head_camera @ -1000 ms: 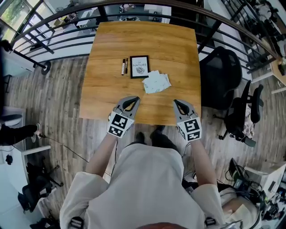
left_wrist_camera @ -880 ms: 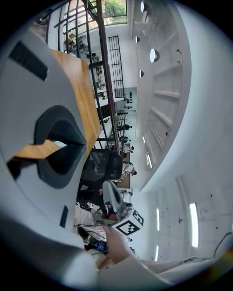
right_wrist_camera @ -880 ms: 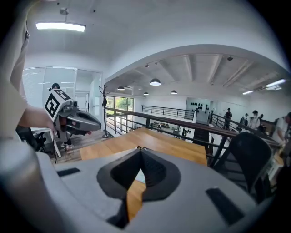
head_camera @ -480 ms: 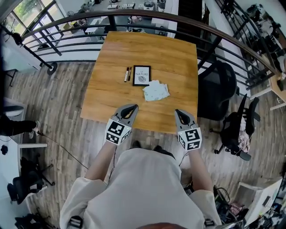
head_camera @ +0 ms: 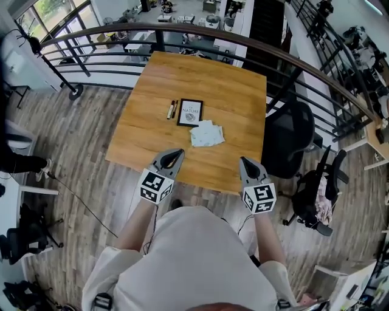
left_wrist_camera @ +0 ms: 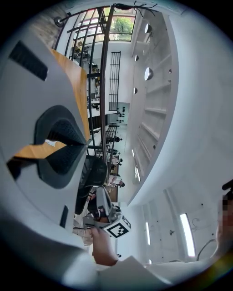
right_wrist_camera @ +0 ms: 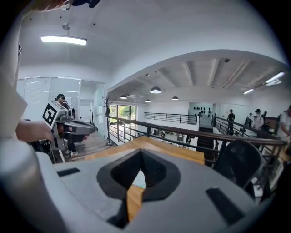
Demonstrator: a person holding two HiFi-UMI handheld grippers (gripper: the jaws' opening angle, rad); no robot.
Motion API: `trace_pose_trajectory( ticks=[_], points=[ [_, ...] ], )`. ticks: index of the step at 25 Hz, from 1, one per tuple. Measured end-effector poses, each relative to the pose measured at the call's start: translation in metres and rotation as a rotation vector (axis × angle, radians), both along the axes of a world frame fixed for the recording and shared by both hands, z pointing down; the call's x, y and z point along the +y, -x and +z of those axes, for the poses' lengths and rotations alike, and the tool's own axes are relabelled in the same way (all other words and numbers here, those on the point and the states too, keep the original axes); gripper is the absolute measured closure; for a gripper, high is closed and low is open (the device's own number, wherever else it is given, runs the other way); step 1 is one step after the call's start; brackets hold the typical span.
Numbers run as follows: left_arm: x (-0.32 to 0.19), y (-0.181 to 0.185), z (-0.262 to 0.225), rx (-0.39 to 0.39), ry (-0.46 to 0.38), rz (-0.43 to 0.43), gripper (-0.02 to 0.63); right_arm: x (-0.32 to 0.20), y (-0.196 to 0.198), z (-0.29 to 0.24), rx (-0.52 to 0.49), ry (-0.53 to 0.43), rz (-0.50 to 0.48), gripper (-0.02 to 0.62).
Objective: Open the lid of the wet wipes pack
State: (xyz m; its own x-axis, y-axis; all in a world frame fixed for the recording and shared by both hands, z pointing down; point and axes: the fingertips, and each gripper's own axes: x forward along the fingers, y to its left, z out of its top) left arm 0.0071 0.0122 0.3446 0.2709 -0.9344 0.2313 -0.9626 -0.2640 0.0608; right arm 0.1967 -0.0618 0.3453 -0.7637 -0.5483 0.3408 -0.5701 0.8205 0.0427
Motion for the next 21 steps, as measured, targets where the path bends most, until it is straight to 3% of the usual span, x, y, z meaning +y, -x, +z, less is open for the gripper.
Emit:
trace_pose_trajectory(
  ticks=[21],
  points=[
    [0.007, 0.0, -0.007, 0.004, -0.007, -0.013, 0.612, 0.002, 0.0, -0.012, -0.021, -0.013, -0.013, 0.594]
  ],
)
